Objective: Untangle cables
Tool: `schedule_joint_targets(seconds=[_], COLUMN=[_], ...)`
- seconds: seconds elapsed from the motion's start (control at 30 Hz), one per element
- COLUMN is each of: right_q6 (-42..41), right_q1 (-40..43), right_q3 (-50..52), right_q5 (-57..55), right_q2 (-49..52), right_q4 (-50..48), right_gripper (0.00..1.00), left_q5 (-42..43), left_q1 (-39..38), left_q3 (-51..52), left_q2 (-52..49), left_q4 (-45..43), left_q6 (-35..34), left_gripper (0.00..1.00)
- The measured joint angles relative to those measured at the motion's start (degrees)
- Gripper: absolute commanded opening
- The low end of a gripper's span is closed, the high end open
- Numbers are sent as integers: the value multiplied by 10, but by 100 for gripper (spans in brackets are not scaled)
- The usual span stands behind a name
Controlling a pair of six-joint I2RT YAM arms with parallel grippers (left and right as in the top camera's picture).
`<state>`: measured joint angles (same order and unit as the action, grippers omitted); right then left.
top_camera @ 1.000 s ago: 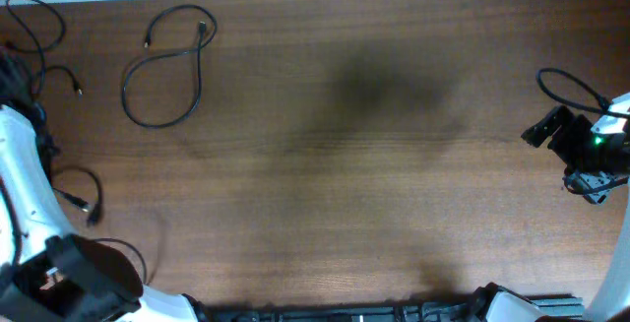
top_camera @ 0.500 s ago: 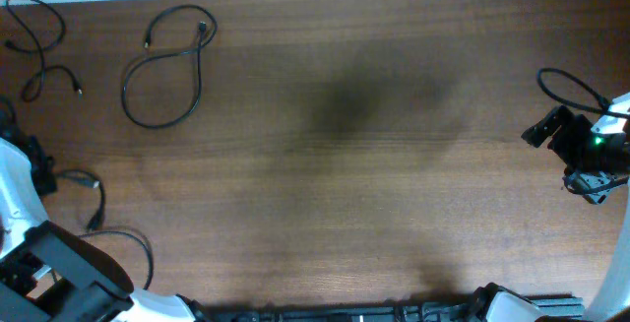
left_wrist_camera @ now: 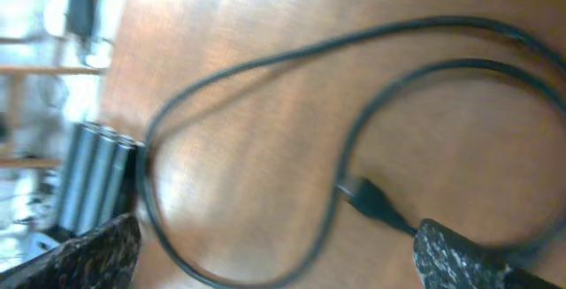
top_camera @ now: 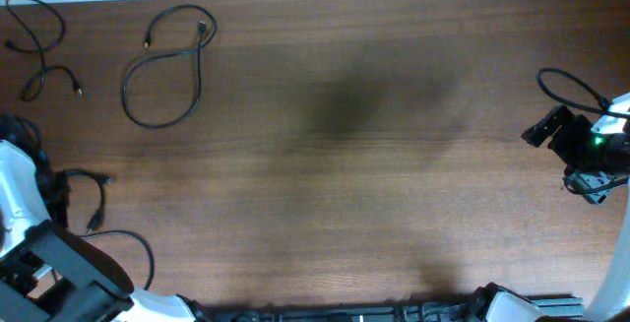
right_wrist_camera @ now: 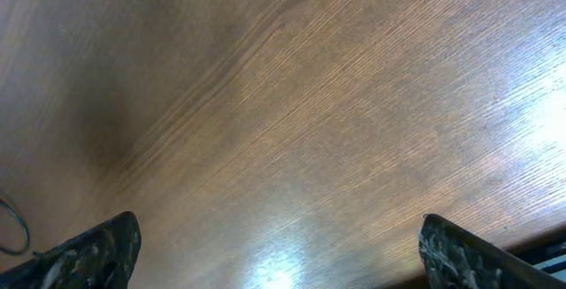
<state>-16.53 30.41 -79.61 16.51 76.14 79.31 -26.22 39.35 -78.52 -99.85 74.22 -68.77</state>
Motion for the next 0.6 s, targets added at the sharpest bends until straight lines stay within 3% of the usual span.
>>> schedule_joint_targets(seconds=[0.23, 0.27, 0.3, 0.37, 0.4, 0.47, 0.6], right_q6=[0, 0, 0, 0, 0, 0, 0], right_q1=[0, 0, 0, 0, 0, 0, 0], right_q3=[0, 0, 0, 0, 0, 0, 0], right_q5=[0, 0, 0, 0, 0, 0, 0], right_q2=[0, 0, 0, 0, 0, 0, 0], right_q4=[0, 0, 0, 0, 0, 0, 0], right_gripper=[99, 99, 99, 99, 99, 99, 99], left_q5=[-93, -99, -104, -110, -112, -110, -34], left_q1=[37, 55, 72, 99, 112, 136, 150], left_q3=[136, 144, 148, 150, 152, 165, 224], left_q2=[0, 0, 0, 0, 0, 0, 1], left_q4=[-66, -70, -73, -83, -98, -147, -326], left_q6=[4, 4, 4, 6, 15, 55, 238], left_gripper=[91, 87, 72, 68, 72, 82, 75])
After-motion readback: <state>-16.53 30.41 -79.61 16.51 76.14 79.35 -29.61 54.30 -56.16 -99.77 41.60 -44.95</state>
